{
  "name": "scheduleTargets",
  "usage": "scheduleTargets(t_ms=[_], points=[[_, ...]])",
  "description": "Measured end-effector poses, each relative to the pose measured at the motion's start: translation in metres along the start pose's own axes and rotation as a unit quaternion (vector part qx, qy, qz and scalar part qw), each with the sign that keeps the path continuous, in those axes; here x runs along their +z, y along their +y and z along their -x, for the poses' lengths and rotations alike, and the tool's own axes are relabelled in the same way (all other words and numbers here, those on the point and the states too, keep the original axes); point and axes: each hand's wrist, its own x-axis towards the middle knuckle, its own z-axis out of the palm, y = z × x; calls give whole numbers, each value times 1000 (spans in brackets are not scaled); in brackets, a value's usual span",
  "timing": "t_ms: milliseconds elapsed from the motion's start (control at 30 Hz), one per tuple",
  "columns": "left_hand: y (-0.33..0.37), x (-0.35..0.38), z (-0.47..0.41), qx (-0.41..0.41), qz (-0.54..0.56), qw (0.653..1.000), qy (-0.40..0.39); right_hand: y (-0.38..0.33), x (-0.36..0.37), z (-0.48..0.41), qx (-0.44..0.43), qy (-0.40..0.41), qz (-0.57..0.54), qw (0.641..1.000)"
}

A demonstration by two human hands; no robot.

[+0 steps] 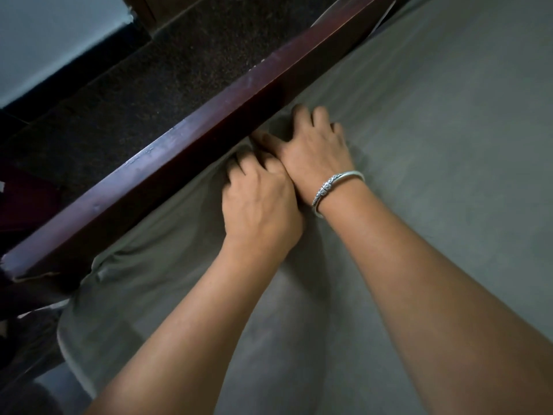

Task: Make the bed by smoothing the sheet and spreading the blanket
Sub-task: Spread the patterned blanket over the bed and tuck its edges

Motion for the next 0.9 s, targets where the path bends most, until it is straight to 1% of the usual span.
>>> scheduleTargets(t_ms=[67,100,167,233,300,467,533,600,633,767,833,900], points=[[-3,6,5,7,-3,1000,21,-2,4,-2,-16,-1,2,1000],[-7,9,5,13,-4,999,43,-4,6,-3,-27,26,-1,999],[-14,9,4,18,11,996,82,-10,10,-9,-49,115,-14,992],[-19,4,1,22,27,996,80,-13,10,-13,-58,164,-58,983],[-21,1,-1,28,37,996,74,-12,13,-13,-54,180,-99,977],[-22,12,1,57,37,993,100,-5,26,-3,-62,239,-136,960],[-20,18,5,61,35,994,85,-5,33,-1,-72,254,-140,954],[-22,25,8,62,34,996,51,-6,40,0,-80,230,-151,958],[-24,27,9,63,38,996,46,-8,43,1,-78,210,-159,962],[-28,26,3,62,44,997,26,-9,34,5,-41,132,-154,978],[-32,19,-7,33,29,999,-3,-7,23,3,-54,76,-107,990],[-36,16,-18,-4,31,999,-33,-2,15,-3,-62,-14,-51,997]])
